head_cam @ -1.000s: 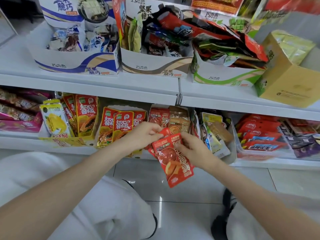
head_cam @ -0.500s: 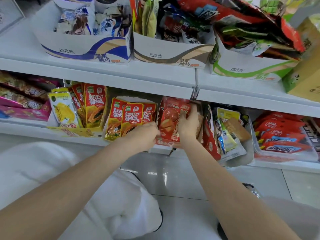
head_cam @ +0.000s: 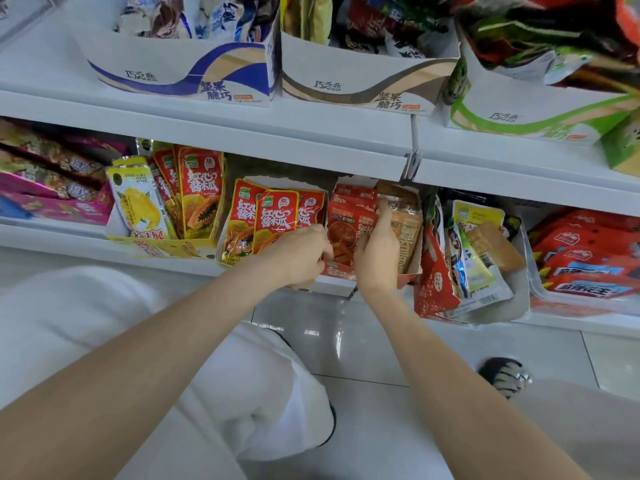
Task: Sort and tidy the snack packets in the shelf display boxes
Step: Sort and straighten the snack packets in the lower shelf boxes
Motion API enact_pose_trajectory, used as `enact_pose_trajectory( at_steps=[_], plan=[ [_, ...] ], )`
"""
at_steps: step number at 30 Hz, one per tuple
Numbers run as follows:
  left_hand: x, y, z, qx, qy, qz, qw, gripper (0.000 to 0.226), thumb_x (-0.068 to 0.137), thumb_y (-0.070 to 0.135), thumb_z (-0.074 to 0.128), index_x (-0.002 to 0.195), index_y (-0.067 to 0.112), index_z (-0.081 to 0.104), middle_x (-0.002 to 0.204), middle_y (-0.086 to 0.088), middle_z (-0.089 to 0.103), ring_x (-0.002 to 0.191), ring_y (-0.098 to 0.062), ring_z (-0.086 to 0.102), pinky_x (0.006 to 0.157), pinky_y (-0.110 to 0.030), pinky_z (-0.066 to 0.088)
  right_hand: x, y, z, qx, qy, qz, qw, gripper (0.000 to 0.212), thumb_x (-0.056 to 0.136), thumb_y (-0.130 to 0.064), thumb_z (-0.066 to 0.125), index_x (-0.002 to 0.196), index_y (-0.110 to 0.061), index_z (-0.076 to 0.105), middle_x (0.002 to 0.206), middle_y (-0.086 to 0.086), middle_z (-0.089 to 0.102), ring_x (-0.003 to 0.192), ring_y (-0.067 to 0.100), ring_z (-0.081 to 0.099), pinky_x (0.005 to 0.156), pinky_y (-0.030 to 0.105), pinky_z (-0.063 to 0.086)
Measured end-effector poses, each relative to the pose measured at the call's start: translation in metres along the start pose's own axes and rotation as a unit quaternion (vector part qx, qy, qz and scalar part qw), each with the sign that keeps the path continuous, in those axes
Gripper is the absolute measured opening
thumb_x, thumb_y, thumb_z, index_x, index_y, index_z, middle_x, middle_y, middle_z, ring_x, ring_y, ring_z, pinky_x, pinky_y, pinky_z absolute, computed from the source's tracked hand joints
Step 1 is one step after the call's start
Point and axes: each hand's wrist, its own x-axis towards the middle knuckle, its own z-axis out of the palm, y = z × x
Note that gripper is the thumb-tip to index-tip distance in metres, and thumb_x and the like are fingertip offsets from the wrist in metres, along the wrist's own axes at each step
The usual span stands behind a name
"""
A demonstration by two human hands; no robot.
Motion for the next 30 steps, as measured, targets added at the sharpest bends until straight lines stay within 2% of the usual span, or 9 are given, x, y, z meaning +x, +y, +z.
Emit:
enact_pose_trajectory(
  at_steps=[2,6,10,14,17,20,22,24,30],
  plan=[
    [0.001,0.001,-0.001,-0.001,-0.003,-0.001,1.000,0.027,0.091,0.012,0.053,0.116,0.016,0.064,0.127,-0.001,0.046,0.116,-0.018,0.046,0.101,-0.031,0.040,0.008,0.002,-0.005,-0.067,-0.007,-0.044,0.997,0.050,0.087,0.008,0.042,0.136,-0.005,0.035,0.118,0.020,0.056,0.111,0.031,0.046,0.088,0.035,0.041],
    [0.001,0.002,-0.002,-0.005,-0.002,-0.003,1.000,0.026,0.091,0.013,0.053,0.115,0.016,0.064,0.128,-0.001,0.046,0.118,-0.017,0.045,0.100,-0.029,0.040,0.030,0.006,-0.009,-0.282,-0.063,-0.058,0.956,0.041,0.090,-0.007,0.050,0.130,-0.011,0.045,0.137,0.014,0.042,0.126,0.037,0.030,0.100,0.044,0.028],
    [0.003,0.003,0.000,-0.001,0.008,-0.009,1.000,0.023,0.091,0.012,0.053,0.110,0.014,0.065,0.125,-0.001,0.048,0.114,-0.016,0.046,0.093,-0.026,0.040,0.031,0.007,-0.015,-0.254,-0.108,-0.028,0.961,0.047,0.089,-0.020,0.056,0.134,-0.018,0.041,0.141,0.005,0.039,0.133,0.032,0.024,0.105,0.048,0.025],
    [0.007,0.012,0.001,0.013,0.022,-0.034,0.999,0.018,0.091,0.012,0.053,0.103,0.011,0.066,0.117,-0.003,0.051,0.105,-0.017,0.051,0.084,-0.023,0.042,0.025,0.015,-0.030,-0.286,-0.197,-0.072,0.935,0.061,0.094,-0.018,0.046,0.147,-0.023,0.016,0.154,-0.003,0.020,0.142,0.030,0.006,0.112,0.054,0.010],
    [0.007,0.019,0.004,0.033,0.032,-0.049,0.998,0.022,0.091,0.015,0.055,0.111,0.011,0.063,0.121,-0.004,0.051,0.107,-0.020,0.052,0.088,-0.027,0.045,0.024,0.020,-0.047,-0.259,-0.241,-0.084,0.931,0.072,0.092,-0.009,0.040,0.148,-0.019,-0.005,0.157,0.000,0.002,0.144,0.030,-0.006,0.116,0.052,0.001],
    [0.007,0.022,0.006,0.074,0.060,-0.031,0.995,0.042,0.092,0.017,0.051,0.133,0.013,0.045,0.141,-0.005,0.039,0.129,-0.022,0.038,0.105,-0.035,0.036,0.018,0.015,-0.068,-0.146,-0.253,-0.040,0.956,0.065,0.089,-0.002,0.040,0.147,-0.008,0.010,0.153,0.015,0.019,0.141,0.033,0.016,0.116,0.042,0.016],
    [0.008,0.024,0.007,0.117,0.043,-0.024,0.992,0.050,0.095,0.023,0.046,0.142,0.014,0.032,0.153,-0.007,0.022,0.140,-0.025,0.020,0.114,-0.039,0.022,0.008,0.013,-0.077,-0.114,-0.292,0.002,0.950,0.054,0.089,0.004,0.038,0.141,-0.006,0.028,0.139,0.018,0.043,0.127,0.033,0.041,0.104,0.036,0.034],
    [0.009,0.025,0.010,0.107,0.002,-0.063,0.992,0.053,0.096,0.026,0.044,0.145,0.016,0.027,0.157,-0.007,0.007,0.143,-0.028,0.010,0.115,-0.040,0.016,-0.001,0.012,-0.076,-0.103,-0.324,0.045,0.939,0.047,0.091,0.003,0.036,0.137,-0.007,0.032,0.130,0.017,0.052,0.119,0.032,0.049,0.098,0.035,0.040],
    [0.015,0.017,0.015,0.055,-0.007,-0.071,0.996,0.062,0.090,0.020,0.057,0.145,0.017,0.028,0.156,-0.006,0.013,0.139,-0.026,0.025,0.110,-0.038,0.030,0.005,0.014,-0.044,-0.080,-0.332,0.094,0.935,0.047,0.087,-0.007,0.039,0.132,-0.016,0.031,0.121,0.013,0.056,0.113,0.033,0.053,0.101,0.049,0.040]
  ],
)
